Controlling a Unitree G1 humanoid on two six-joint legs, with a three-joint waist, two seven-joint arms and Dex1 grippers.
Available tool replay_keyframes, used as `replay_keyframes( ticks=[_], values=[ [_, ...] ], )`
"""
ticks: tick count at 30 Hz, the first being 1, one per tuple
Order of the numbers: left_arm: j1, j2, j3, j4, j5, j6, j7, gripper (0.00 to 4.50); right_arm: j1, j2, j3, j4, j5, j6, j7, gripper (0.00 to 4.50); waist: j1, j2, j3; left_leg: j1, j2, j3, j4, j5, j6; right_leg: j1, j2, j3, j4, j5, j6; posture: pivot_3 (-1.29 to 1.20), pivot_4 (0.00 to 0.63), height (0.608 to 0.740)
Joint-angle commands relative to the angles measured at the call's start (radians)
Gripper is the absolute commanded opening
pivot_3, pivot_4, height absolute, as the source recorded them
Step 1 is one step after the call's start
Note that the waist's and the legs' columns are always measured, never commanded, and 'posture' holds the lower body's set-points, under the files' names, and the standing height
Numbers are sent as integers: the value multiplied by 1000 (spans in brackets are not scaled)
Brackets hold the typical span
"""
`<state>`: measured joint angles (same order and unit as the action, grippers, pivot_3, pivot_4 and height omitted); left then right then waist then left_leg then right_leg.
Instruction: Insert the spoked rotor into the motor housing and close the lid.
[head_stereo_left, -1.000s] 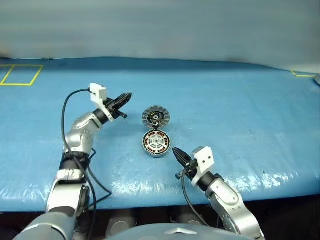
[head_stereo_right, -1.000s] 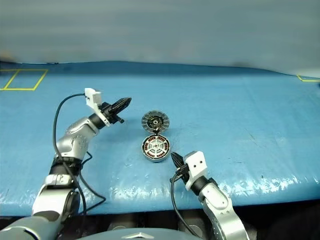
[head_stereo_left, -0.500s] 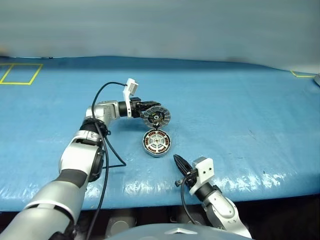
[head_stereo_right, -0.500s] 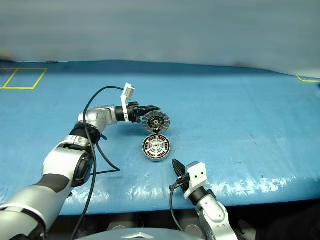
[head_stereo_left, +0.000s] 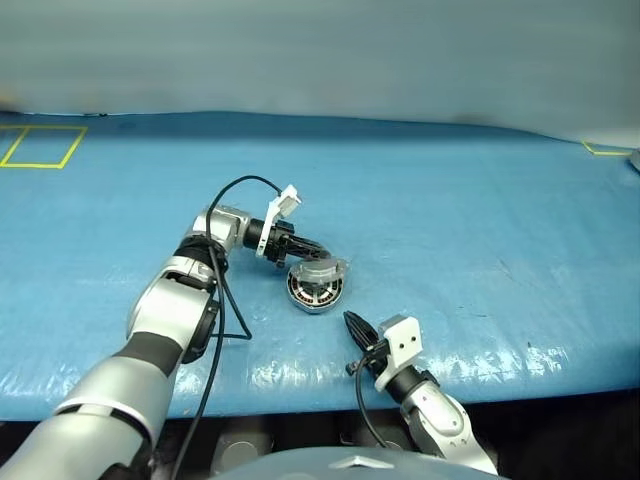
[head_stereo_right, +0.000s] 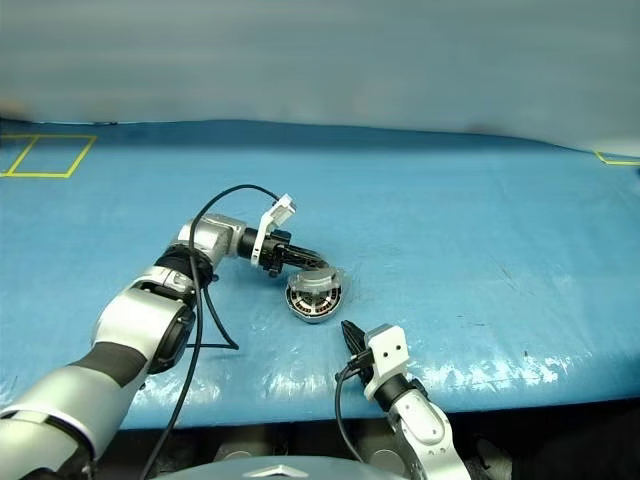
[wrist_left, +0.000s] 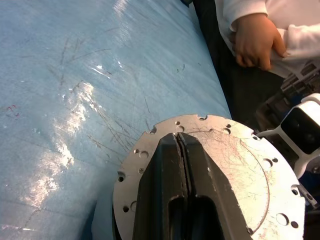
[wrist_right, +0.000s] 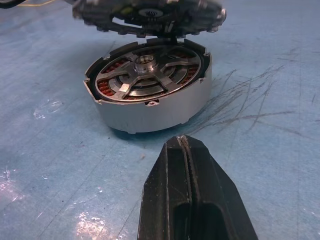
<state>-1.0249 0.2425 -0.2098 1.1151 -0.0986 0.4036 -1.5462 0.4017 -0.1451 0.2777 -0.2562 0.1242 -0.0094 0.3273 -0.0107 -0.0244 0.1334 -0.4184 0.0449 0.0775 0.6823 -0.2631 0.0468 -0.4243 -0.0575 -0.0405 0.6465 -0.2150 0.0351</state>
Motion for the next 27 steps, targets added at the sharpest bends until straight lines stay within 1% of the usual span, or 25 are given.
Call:
replay_keyframes(
  ticks=[1, 5, 7, 10, 13, 14, 15, 17, 18, 20, 21, 24, 26, 27],
  values=[
    [38, 12, -27, -56, 41, -45, 6, 0, -14, 10, -13, -19, 16, 8, -5, 30, 0, 0, 0, 0, 0, 0, 0, 0, 0, 0, 0, 0, 0, 1, -1, 0, 150, 740],
    [123, 47, -67, -154, 103, -190, 66, 0, -24, 20, -33, -40, 12, 36, -32, 30, 0, 0, 0, 1, 1, 0, 0, 0, 0, 1, -1, 0, 1, 1, -1, 0, 150, 740],
    [157, 57, -49, -225, 84, -213, 86, 0, -30, 15, -40, -63, 1, 61, -46, 30, 0, 0, 0, 3, 2, 0, 0, 0, 0, 2, -1, 1, 2, 1, -2, 0, 150, 740],
    [240, 72, 22, -430, 5, -198, 131, 0, -42, -3, -67, -161, 13, 189, -71, 30, 0, 1, 0, 3, 2, 0, 1, 0, 0, 2, -3, 1, 3, 1, -2, 0, 150, 740],
    [343, 80, 81, -658, -78, -134, 191, 0, -61, -43, -94, -249, 86, 314, -31, 30, 0, 2, 0, 2, 1, 0, 2, 0, 0, 1, -4, 1, 4, 1, -1, 0, 150, 740],
    [405, 80, 105, -771, -106, -112, 234, 0, -79, -73, -105, -286, 106, 374, -14, 30, 0, 2, 0, 2, 2, 0, 2, 0, 0, 0, -4, 1, 4, 1, -2, 0, 150, 740],
    [475, 79, 126, -878, -120, -117, 285, 0, -103, -103, -116, -318, 107, 427, -9, 30, 0, 2, 0, 1, 2, 0, 2, 0, 0, 0, -4, 1, 5, 1, -2, 0, 150, 740],
    [611, 54, 166, -1034, -118, -202, 403, 0, -157, -160, -134, -369, 129, 517, 12, 30, -2, 3, 0, 2, 2, 0, 2, 0, 0, 0, -4, 2, 5, 1, -2, 0, 150, 740],
    [682, 38, 177, -1090, -92, -252, 477, 0, -191, -180, -144, -383, 131, 559, 10, 30, 0, 4, 0, 2, 2, 1, 2, 0, 0, 0, -5, 2, 5, 1, -2, 0, 150, 740],
    [810, 8, 192, -1161, -73, -369, 564, 0, -255, -217, -154, -400, 135, 638, 8, 407, 1, 4, 0, 3, 2, 1, 2, 0, 0, 1, -4, 2, 5, 1, -2, 0, 150, 740],
    [859, -5, 195, -1188, -70, -396, 603, 0, -280, -234, -153, -405, 134, 659, 15, 625, 3, 4, 0, 5, 2, 1, 1, 0, 0, 2, -4, 2, 5, 1, -2, 0, 150, 740],
    [982, -23, 195, -1249, -60, -403, 705, 0, -351, -258, -141, -411, 146, 711, 36, 1554, 20, 4, 1, 5, 1, -1, 2, 1, -1, 3, -4, -1, 5, 1, -2, 0, 150, 740],
    [1070, -48, 197, -1291, -71, -397, 773, 0, -408, -274, -120, -397, 150, 731, 66, 2242, 20, 6, 1, 6, 1, 0, 2, 1, 0, 4, -4, -1, 5, 1, -2, 0, 150, 740],
    [1113, -55, 189, -1299, -56, -427, 799, 0, -439, -278, -104, -379, 154, 735, 86, 2567, 19, 6, 1, 6, 1, 0, 2, 1, 0, 4, -5, 0, 5, 1, -2, 0, 150, 740]
  ],
)
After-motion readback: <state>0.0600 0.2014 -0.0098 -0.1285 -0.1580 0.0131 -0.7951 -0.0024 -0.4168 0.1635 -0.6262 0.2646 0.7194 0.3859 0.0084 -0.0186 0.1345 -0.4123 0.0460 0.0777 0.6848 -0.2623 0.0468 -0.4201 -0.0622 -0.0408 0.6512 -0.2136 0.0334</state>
